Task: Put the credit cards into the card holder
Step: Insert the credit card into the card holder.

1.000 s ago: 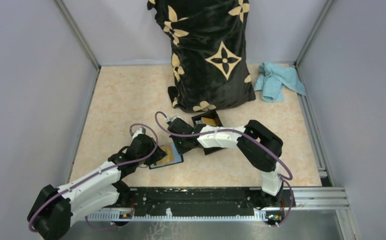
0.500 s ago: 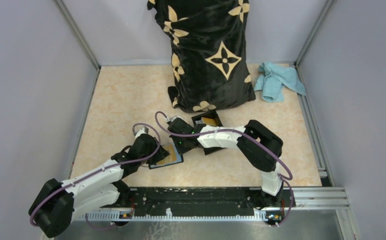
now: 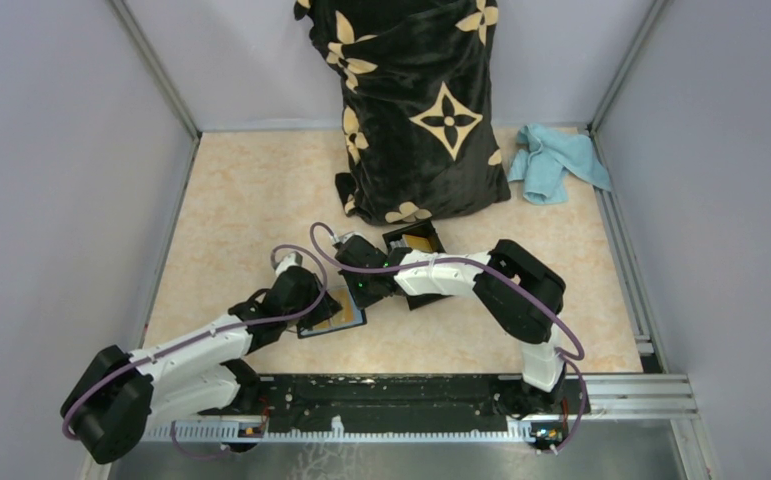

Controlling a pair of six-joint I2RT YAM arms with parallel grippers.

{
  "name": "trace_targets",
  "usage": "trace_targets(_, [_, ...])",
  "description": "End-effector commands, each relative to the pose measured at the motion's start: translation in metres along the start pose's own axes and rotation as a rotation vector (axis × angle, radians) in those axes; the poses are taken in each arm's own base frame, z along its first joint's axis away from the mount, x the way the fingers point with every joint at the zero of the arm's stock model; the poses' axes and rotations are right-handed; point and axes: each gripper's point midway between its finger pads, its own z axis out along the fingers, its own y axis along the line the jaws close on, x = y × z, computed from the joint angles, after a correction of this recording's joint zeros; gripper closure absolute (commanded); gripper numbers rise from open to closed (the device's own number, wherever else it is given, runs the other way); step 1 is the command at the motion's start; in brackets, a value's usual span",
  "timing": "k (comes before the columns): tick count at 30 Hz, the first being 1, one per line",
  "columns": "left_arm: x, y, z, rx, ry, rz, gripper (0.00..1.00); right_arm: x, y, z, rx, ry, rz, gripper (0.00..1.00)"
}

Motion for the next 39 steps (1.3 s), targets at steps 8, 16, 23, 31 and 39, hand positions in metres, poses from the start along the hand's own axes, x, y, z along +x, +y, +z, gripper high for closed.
trace_targets(8, [0.003, -0.01, 0.007, 0.003, 0.014, 0.016, 0.54, 0.022, -0.022, 0.015, 0.062, 0.054, -0.017, 1.0])
trace_targets(16, [0.007, -0.02, 0.009, 0.02, 0.028, 0.026, 0.54, 0.022, -0.021, 0.015, 0.058, 0.052, -0.017, 1.0])
trace_targets(23, [0.008, -0.022, 0.009, 0.022, 0.031, 0.032, 0.54, 0.016, -0.022, 0.008, 0.069, 0.029, -0.017, 1.0])
trace_targets(31, [0.008, -0.017, 0.006, 0.007, 0.022, 0.032, 0.54, -0.006, -0.021, -0.011, 0.081, -0.047, -0.03, 0.87])
trace_targets(39, [-0.009, -0.021, -0.002, -0.006, -0.038, 0.046, 0.49, -0.03, -0.014, -0.029, 0.069, -0.106, -0.045, 0.76])
